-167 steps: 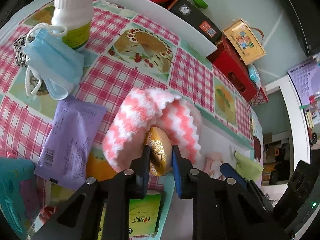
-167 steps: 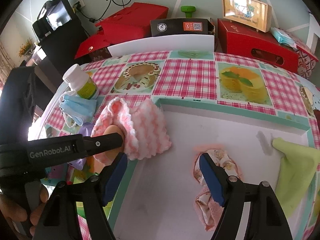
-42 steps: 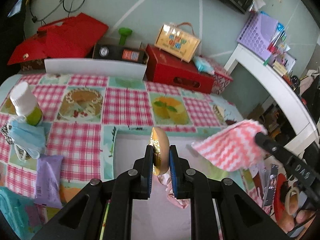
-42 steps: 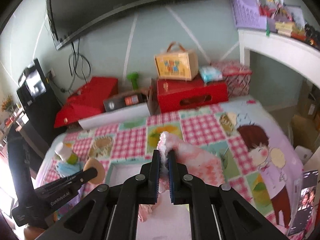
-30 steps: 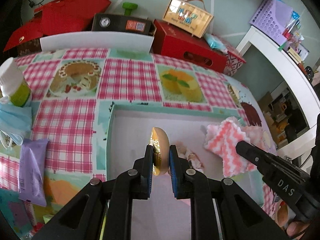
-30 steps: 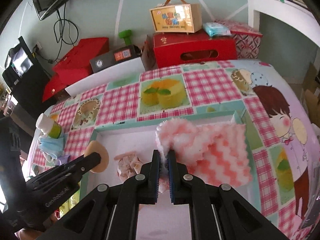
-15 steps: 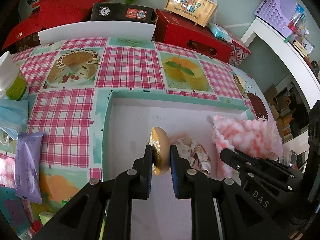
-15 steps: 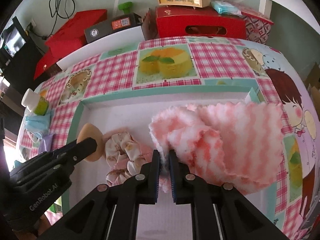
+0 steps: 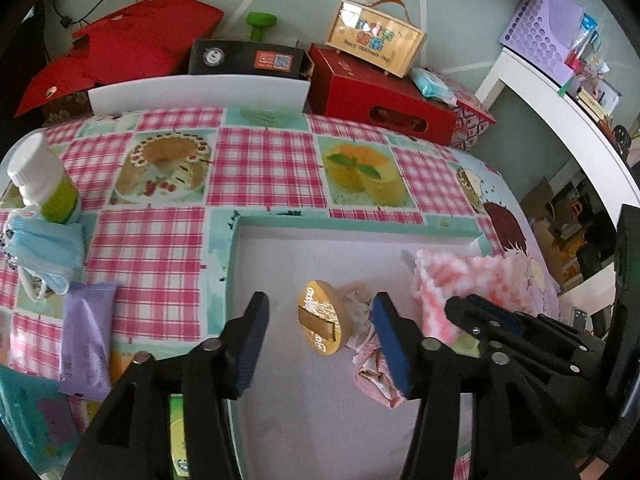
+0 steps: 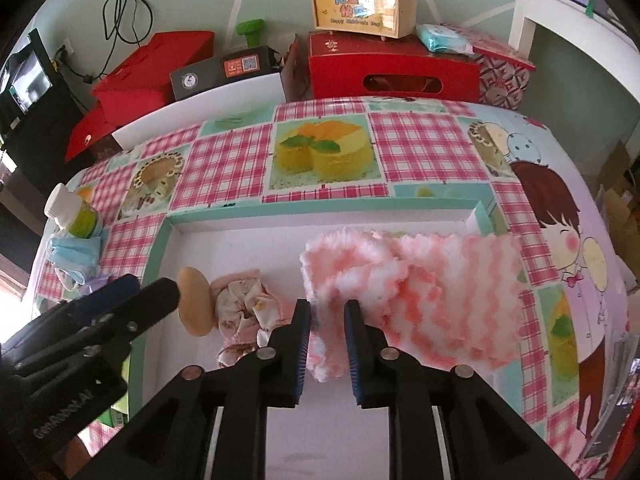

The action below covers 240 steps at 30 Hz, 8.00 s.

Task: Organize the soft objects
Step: 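Open the left gripper to drop the gold item in the tray while the right lowers the knitted cloth there, then open the right gripper to release the knitted cloth, then move both grippers toward the table items, then grasp the purple packet with the right gripper while the left grasps the blue face mask, then lift the purple packet with the right gripper while the left lifts the blue mask, then carry the purple packet with the right gripper over the tray while the left carries the mask there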

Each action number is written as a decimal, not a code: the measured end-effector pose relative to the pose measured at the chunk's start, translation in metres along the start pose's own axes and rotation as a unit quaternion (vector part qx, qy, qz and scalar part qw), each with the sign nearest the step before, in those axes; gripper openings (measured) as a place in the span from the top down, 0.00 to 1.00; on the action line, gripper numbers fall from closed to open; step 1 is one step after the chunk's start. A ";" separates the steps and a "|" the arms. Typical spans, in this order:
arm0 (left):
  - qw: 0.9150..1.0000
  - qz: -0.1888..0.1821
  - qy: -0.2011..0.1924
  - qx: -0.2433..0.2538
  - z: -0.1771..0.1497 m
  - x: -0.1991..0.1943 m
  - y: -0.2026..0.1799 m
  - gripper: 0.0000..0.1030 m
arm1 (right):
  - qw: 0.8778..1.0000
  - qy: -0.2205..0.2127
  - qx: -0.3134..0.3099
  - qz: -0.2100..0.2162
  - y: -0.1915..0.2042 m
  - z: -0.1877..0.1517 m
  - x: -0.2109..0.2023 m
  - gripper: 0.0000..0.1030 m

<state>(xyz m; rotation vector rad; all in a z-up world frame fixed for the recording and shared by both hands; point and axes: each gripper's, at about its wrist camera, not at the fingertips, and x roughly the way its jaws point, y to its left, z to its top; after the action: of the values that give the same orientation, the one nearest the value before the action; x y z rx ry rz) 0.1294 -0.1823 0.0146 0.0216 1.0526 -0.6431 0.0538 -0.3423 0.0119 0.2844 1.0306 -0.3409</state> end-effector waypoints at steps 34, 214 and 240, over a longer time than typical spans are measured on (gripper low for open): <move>0.992 0.108 -0.022 -0.061 0.003 -0.004 0.044 0.06 | 0.998 0.006 -0.022 -0.063 0.002 0.001 0.004 0.00; 0.986 -0.067 -0.114 -0.103 0.031 -0.102 0.058 0.97 | 0.988 -0.133 0.046 0.056 0.005 0.025 -0.064 0.37; 0.993 -0.066 0.020 -0.095 0.013 0.009 0.036 0.97 | 0.998 -0.046 0.043 0.030 -0.008 0.015 -0.004 0.36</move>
<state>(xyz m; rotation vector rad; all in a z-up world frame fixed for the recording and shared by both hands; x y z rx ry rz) 0.1608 -0.1609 0.0041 -0.2037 1.1575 -0.6618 0.0605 -0.3544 0.0216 0.3727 0.9162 -0.3412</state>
